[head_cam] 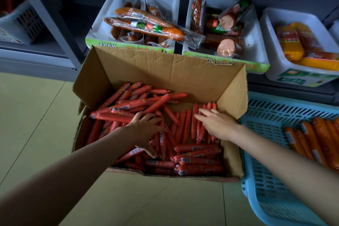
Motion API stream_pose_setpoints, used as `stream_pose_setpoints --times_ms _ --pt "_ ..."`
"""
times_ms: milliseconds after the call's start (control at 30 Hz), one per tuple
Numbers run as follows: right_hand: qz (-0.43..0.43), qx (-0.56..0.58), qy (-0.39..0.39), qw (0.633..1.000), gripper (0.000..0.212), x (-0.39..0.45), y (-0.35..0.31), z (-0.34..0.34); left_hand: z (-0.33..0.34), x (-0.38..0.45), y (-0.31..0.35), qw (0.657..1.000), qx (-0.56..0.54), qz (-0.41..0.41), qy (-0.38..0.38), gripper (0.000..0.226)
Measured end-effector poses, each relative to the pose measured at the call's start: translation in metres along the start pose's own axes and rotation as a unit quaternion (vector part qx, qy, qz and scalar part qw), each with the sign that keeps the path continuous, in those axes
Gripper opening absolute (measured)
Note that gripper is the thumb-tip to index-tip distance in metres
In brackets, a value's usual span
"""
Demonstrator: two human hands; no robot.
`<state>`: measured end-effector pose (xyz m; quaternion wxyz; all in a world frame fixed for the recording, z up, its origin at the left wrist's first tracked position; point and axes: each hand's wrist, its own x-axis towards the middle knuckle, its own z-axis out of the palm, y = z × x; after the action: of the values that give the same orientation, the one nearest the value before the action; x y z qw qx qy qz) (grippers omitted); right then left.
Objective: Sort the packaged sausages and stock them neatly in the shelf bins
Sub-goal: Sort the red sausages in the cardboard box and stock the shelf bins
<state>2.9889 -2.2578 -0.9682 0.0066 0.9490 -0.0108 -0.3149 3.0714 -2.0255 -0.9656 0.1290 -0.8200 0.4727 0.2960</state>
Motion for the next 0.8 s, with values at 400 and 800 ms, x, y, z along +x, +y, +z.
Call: stream_pose_setpoints --times_ms 400,800 --pt "-0.002 -0.158 -0.138 0.978 0.064 -0.01 -0.01 -0.002 0.0 0.001 0.001 1.0 0.005 -0.004 -0.013 0.094" --pt "-0.126 -0.023 0.031 0.991 0.083 -0.019 -0.006 -0.005 0.0 -0.001 0.001 1.0 0.005 0.0 -0.006 0.092"
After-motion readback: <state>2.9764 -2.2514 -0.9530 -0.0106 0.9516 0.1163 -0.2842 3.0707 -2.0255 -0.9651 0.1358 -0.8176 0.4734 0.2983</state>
